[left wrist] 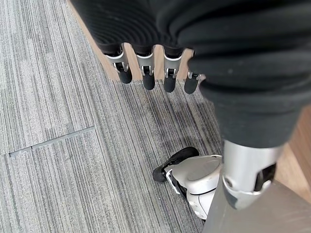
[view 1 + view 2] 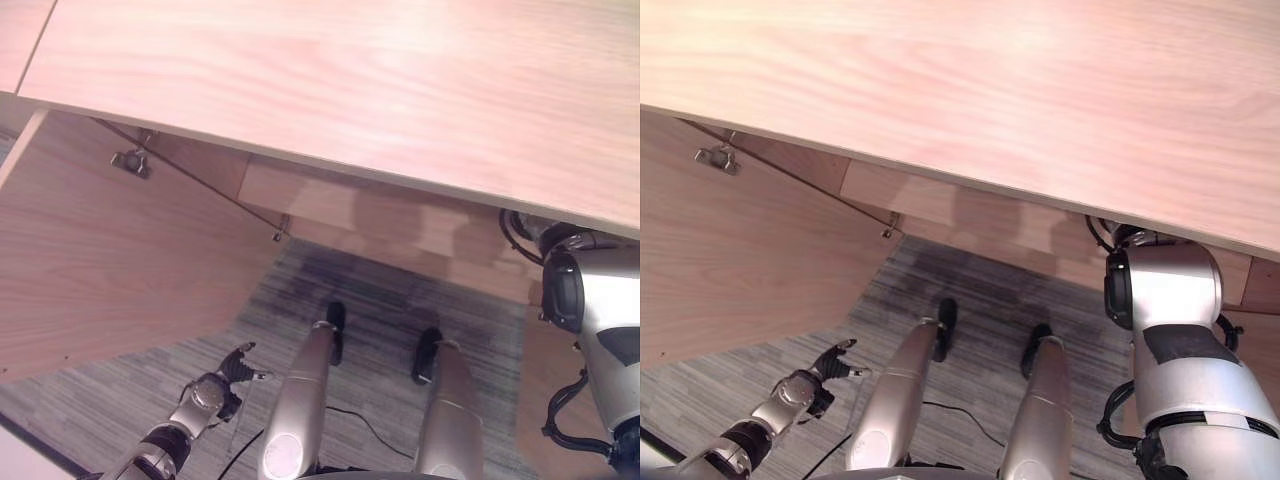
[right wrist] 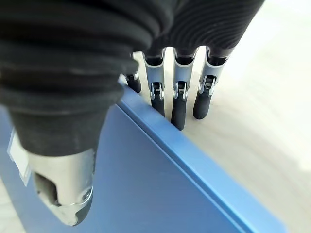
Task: Put the empty folder in the office cabinet
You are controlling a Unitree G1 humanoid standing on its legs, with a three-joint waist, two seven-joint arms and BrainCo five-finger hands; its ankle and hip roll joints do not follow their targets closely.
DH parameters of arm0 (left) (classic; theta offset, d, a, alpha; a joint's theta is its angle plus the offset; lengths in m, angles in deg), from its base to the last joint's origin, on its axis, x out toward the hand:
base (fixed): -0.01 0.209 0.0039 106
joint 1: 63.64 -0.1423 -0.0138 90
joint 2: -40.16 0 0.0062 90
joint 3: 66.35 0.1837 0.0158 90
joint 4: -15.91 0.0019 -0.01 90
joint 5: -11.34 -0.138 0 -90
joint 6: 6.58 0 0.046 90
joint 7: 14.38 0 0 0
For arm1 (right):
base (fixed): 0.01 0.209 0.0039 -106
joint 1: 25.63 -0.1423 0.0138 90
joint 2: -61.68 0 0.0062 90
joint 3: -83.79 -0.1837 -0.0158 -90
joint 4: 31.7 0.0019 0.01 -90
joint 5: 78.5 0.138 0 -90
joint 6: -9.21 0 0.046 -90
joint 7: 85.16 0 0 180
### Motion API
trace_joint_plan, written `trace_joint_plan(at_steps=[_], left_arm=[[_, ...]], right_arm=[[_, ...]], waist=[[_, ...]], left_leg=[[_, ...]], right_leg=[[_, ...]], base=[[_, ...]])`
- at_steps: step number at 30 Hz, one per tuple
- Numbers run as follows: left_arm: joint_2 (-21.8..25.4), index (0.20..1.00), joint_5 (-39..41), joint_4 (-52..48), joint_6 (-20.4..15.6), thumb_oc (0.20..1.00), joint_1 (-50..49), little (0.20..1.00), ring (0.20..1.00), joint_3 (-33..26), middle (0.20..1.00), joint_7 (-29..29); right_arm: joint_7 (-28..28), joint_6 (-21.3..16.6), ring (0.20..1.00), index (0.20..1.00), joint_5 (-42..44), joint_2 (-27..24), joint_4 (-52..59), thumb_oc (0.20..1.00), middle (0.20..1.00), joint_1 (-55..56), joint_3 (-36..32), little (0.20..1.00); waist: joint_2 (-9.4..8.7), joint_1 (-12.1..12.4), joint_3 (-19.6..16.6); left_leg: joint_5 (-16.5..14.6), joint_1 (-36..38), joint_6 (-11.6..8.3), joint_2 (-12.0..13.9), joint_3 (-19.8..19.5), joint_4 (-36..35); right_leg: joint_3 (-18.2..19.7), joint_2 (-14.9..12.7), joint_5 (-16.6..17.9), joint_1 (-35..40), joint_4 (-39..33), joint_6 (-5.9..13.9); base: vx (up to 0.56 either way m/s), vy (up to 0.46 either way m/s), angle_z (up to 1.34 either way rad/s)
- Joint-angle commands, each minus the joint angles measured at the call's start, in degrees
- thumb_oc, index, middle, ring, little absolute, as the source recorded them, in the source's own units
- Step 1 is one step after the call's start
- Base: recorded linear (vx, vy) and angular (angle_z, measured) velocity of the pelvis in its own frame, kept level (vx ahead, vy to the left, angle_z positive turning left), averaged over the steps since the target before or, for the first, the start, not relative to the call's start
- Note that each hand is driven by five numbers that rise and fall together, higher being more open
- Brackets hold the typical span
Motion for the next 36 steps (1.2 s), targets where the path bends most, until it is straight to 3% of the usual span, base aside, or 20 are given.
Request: trace_joint_plan(at_steps=[1, 15, 16, 17, 20, 23, 28, 32, 36], left_arm=[[1.0, 1.0, 1.1, 2.5, -0.2, 1.0, 0.6, 1.0, 1.0, 0.1, 1.0, 1.0], [1.9, 1.0, 0.0, 0.6, -0.5, 1.0, -2.0, 1.0, 1.0, -0.7, 1.0, -0.1], [2.1, 1.0, -0.2, -0.1, -0.3, 1.0, -2.8, 1.0, 1.0, -1.2, 1.0, -0.6], [2.2, 1.0, -0.2, -0.1, -0.3, 1.0, -2.9, 1.0, 1.0, -1.2, 1.0, -0.6], [2.2, 1.0, -0.5, -0.7, -0.4, 1.0, -3.7, 1.0, 1.0, -1.5, 1.0, -0.9], [1.6, 1.0, -1.1, -0.9, -0.2, 1.0, -4.8, 1.0, 1.0, -2.0, 1.0, -1.7], [-2.2, 1.0, -2.1, 2.3, -0.4, 1.0, -5.2, 1.0, 1.0, -4.2, 1.0, -1.2], [-7.3, 1.0, -4.1, 7.4, -0.1, 1.0, -5.7, 1.0, 1.0, -6.4, 1.0, -0.6], [-10.8, 1.0, -5.2, 12.0, 0.5, 1.0, -6.3, 1.0, 1.0, -8.6, 1.0, 0.0]], right_arm=[[-0.1, -1.1, 1.0, 1.0, -2.0, -1.0, 0.8, 1.0, 1.0, 1.5, -2.5, 1.0], [-1.4, -1.8, 1.0, 1.0, -2.8, -1.1, 3.0, 1.0, 1.0, 5.2, -4.1, 1.0], [-2.0, -2.3, 1.0, 1.0, -2.4, -0.5, 4.1, 1.0, 1.0, 7.2, -5.3, 1.0], [-2.0, -2.3, 1.0, 1.0, -2.4, -0.5, 4.2, 1.0, 1.0, 7.3, -5.3, 1.0], [-2.6, -3.3, 1.0, 1.0, -2.2, 0.9, 5.6, 1.0, 1.0, 10.1, -6.8, 1.0], [-4.1, -4.9, 1.0, 1.0, -2.4, 4.2, 8.7, 1.0, 1.0, 14.6, -8.9, 1.0], [-6.5, -9.0, 1.0, 1.0, -7.5, 13.1, 18.8, 1.0, 1.0, 22.4, -8.2, 1.0], [-10.4, -13.3, 1.0, 1.0, -11.0, 21.1, 31.5, 1.0, 1.0, 34.9, -6.5, 1.0], [-13.1, -15.3, 1.0, 1.0, -13.6, 25.1, 42.1, 1.0, 1.0, 46.4, -3.3, 1.0]], waist=[[-1.2, 1.4, 2.2], [-1.35, 2.5, 1.2], [-1.38, 3.1, 1.0], [-1.45, 2.9, 0.7], [-1.68, 3.6, 0.4], [-2.3, 4.2, -1.3], [-4.33, 2.8, -3.3], [-6.26, 0.0, -6.6], [-7.14, -2.6, -10.5]], left_leg=[[-10.1, 5.9, -0.04, 2.7, -2.8, 0.8], [-8.8, 10.1, -0.55, 2.9, -3.8, -3.2], [-6.1, 11.5, -0.76, 3.0, -3.5, -5.9], [-7.3, 12.2, -0.86, 2.9, -4.1, -6.1], [-4.9, 14.2, -1.11, 3.1, -4.0, -9.2], [-3.0, 18.6, -1.72, 3.6, -4.5, -14.1], [-1.1, 25.6, -2.15, 4.3, -4.2, -19.8], [1.4, 32.1, -2.28, 4.8, -3.3, -26.2], [3.2, 37.6, -2.48, 5.6, -2.0, -32.0]], right_leg=[[1.4, 0.4, -2.3, 7.5, -5.6, 0.36], [0.3, -0.3, -1.3, 12.2, -8.2, 1.36], [-1.1, -0.7, 1.4, 13.7, -10.9, 1.43], [-0.5, -0.4, 0.3, 14.4, -10.9, 1.76], [-2.0, -0.8, 2.8, 16.9, -14.1, 1.95], [-3.8, -1.2, 4.8, 21.8, -19.0, 2.97], [-5.0, -0.9, 7.2, 28.1, -24.1, 4.13], [-5.7, -0.4, 10.3, 32.5, -29.2, 5.2], [-5.5, 0.2, 12.6, 36.2, -34.2, 6.3]], base=[[0.02, -0.035, 0.01], [0.0, -0.005, 0.01], [0.01, -0.012, 0.04], [-0.08, -0.005, 0.04], [0.01, -0.023, 0.1], [0.07, -0.01, 0.16], [0.08, 0.009, 0.03], [0.1, 0.037, -0.03], [0.11, 0.047, -0.1]])
